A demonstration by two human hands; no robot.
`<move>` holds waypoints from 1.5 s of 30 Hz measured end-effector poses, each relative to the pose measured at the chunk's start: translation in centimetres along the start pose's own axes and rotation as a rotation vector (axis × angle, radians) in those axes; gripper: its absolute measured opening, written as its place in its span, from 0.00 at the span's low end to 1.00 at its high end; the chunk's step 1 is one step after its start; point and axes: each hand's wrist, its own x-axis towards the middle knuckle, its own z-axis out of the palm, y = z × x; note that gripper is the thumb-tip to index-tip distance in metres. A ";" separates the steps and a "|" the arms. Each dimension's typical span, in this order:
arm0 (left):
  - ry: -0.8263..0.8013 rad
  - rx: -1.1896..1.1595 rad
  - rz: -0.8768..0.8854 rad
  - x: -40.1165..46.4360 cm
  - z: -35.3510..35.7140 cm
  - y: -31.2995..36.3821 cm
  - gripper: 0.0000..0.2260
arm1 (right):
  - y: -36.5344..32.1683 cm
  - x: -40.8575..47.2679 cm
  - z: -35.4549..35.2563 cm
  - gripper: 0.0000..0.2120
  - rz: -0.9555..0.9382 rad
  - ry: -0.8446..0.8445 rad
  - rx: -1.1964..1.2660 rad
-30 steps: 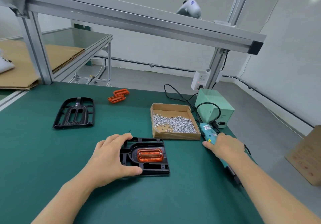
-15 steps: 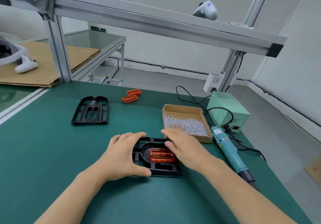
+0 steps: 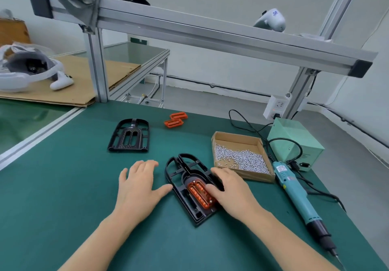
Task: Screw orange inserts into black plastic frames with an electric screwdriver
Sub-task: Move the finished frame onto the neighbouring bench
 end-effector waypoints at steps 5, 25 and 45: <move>-0.116 -0.120 -0.069 -2.3 0.9 1.9 0.26 | -0.2 -1.2 1.4 0.26 0.005 -0.037 0.163; 0.258 -0.708 -0.244 -0.9 -3.4 -0.4 0.32 | -12.1 3.4 3.4 0.26 -0.145 0.033 0.550; 0.644 -0.631 -0.530 -4.0 -13.5 -14.6 0.32 | -30.8 9.2 10.4 0.22 -0.578 -0.224 0.613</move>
